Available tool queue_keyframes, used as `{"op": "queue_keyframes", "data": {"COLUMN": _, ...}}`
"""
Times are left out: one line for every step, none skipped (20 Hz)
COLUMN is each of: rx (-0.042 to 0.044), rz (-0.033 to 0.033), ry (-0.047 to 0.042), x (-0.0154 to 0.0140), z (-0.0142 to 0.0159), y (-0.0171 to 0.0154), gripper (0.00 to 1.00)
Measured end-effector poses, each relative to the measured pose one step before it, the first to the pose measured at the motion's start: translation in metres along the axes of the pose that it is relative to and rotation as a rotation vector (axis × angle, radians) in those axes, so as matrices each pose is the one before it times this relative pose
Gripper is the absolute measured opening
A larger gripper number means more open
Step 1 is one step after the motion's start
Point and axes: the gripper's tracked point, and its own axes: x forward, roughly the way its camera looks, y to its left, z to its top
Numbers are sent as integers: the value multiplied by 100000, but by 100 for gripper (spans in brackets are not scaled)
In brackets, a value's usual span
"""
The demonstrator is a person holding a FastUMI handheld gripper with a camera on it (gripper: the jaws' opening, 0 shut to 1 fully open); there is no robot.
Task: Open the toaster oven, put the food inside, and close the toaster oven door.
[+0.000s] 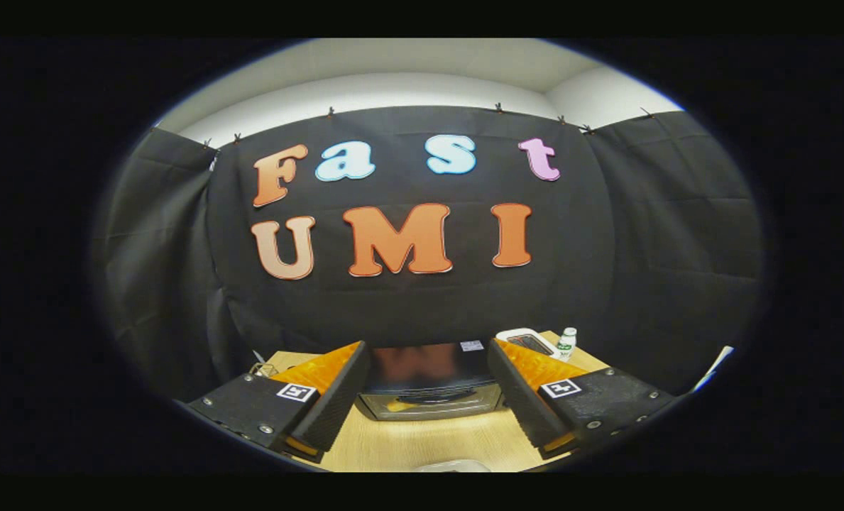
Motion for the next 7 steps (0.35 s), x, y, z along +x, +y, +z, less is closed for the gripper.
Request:
{"op": "queue_keyframes", "data": {"rx": 183, "rz": 612, "ry": 153, "x": -79, "z": -104, "y": 136, "gripper": 99}}
{"op": "queue_keyframes", "data": {"rx": 310, "rz": 486, "ry": 219, "x": -105, "z": -15, "y": 133, "gripper": 99}}
{"op": "queue_keyframes", "data": {"rx": -13, "rz": 242, "ry": 154, "x": -35, "z": -151, "y": 164, "gripper": 99}}
{"op": "queue_keyframes", "data": {"rx": -141, "rz": -236, "ry": 49, "x": -68, "z": -59, "y": -37, "gripper": 99}}
{"op": "queue_keyframes", "data": {"rx": -89, "rz": 68, "ry": -124, "x": 7, "z": -11, "y": -35, "gripper": 99}}
{"op": "queue_keyframes", "data": {"rx": -52, "rz": 270, "ry": -35, "x": -49, "z": -6, "y": 104, "gripper": 99}}
{"op": "queue_keyframes", "data": {"rx": 0, "rz": 118, "ry": 81, "x": -57, "z": -12, "y": 31, "gripper": 99}}
